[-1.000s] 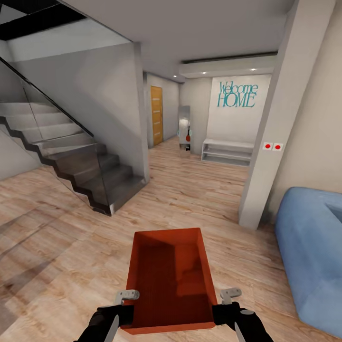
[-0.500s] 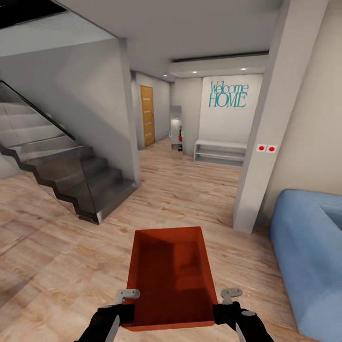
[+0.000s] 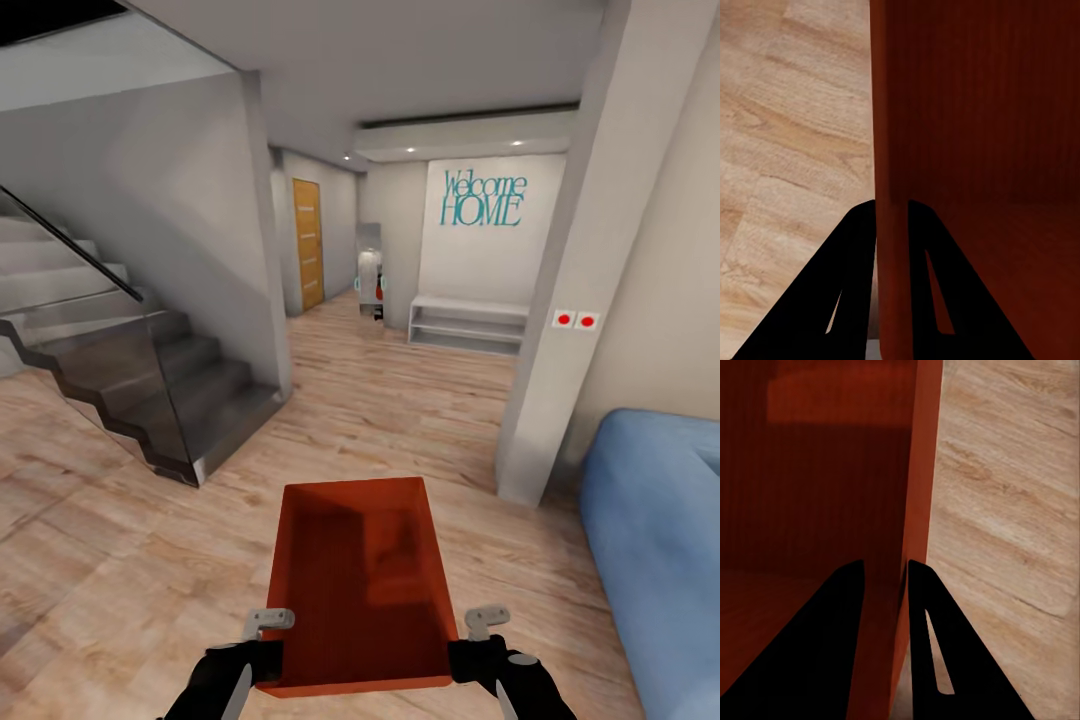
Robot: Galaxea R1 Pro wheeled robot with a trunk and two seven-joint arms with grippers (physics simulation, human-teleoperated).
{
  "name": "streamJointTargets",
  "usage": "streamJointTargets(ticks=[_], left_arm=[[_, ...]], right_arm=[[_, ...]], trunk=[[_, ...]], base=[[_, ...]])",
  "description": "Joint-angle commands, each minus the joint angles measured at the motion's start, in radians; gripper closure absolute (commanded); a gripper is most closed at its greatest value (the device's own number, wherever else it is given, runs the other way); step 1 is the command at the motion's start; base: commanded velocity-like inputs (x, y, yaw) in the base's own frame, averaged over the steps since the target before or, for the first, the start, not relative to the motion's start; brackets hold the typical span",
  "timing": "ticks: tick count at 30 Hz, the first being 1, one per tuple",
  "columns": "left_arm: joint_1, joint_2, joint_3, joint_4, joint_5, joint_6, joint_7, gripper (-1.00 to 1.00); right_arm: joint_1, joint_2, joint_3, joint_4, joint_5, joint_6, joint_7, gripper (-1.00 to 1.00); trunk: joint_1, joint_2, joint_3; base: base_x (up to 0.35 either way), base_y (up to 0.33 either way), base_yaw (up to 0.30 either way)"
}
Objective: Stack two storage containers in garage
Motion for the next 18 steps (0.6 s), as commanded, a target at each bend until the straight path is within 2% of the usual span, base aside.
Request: streamJointTargets(ticks=[1, 18], left_arm=[[0.000, -0.001, -0.031, -0.001, -0.019, 0.006, 0.007, 1.00], [0.000, 0.000, -0.023, -0.001, -0.020, 0.006, 0.008, 1.00]], right_arm=[[-0.001, 0.034, -0.003, -0.018, -0.014, 0.008, 0.011, 1.00], [-0.001, 0.034, -0.003, -0.017, -0.014, 0.008, 0.011, 1.00]], trunk=[[0.001, -0.002, -0.002], [0.001, -0.002, -0.002]], base=[[0.323, 0.000, 0.000], [0.323, 0.000, 0.000]])
